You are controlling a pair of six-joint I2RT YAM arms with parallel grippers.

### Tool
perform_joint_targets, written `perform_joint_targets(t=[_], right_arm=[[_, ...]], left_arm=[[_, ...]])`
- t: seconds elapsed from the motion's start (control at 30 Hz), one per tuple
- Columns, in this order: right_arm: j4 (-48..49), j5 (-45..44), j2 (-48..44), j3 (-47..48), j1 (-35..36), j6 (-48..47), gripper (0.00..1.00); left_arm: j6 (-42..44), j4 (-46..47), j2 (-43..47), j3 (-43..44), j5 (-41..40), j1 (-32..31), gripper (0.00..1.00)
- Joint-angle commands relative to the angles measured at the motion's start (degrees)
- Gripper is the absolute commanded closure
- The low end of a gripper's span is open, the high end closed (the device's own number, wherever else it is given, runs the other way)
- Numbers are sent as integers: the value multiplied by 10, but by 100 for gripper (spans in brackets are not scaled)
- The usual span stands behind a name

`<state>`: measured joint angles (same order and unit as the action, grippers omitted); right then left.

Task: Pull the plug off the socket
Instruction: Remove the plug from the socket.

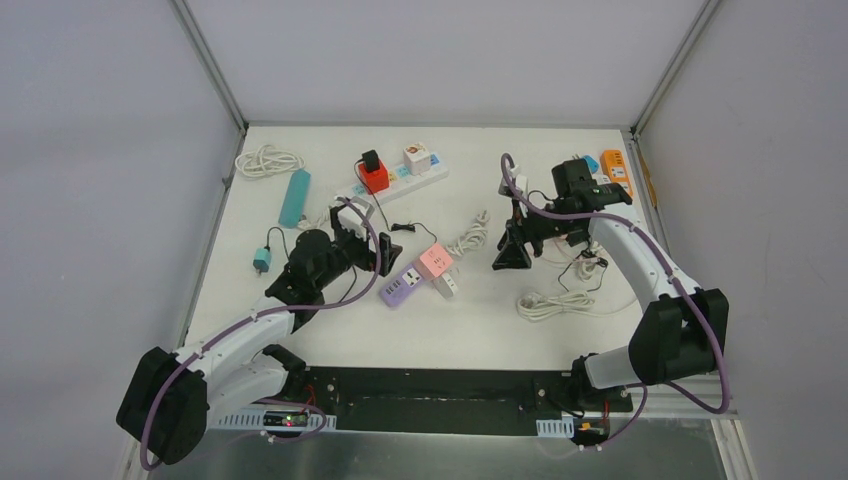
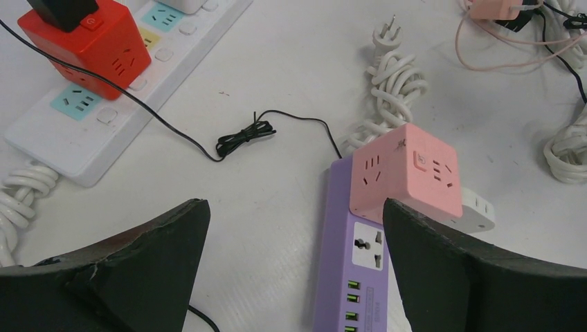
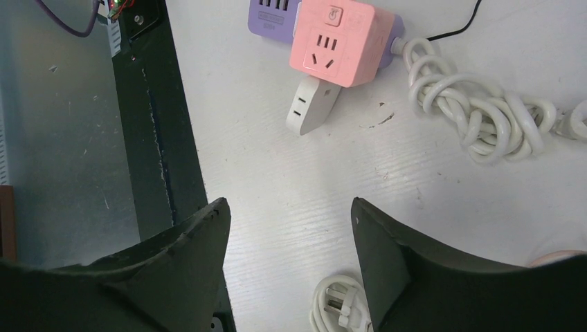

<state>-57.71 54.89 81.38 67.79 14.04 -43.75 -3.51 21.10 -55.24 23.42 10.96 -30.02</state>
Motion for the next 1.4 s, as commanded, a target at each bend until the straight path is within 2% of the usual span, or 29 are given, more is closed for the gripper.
perform_joint_targets(t=[0.0, 0.4, 0.73, 0.93, 1.27, 1.37], right_arm=[[50, 1, -3, 8, 12, 39, 32], [86, -23, -8, -4, 44, 73, 32], [114, -40, -5, -13, 62, 104, 32], [135, -57, 2, -16, 84, 128, 32], [277, -133, 13, -52, 141, 281, 32], [290, -146, 25, -54, 152, 298, 32]], left_arm=[[3, 50, -3, 0, -7, -4, 1], [-65, 60, 10, -33, -148, -19, 1], [-28, 58, 19, -41, -233, -108, 1], [-17, 50, 4, -31, -224, -126, 1], [-16, 52, 13, -38, -238, -142, 1], [-16, 67, 34, -56, -233, -141, 1]])
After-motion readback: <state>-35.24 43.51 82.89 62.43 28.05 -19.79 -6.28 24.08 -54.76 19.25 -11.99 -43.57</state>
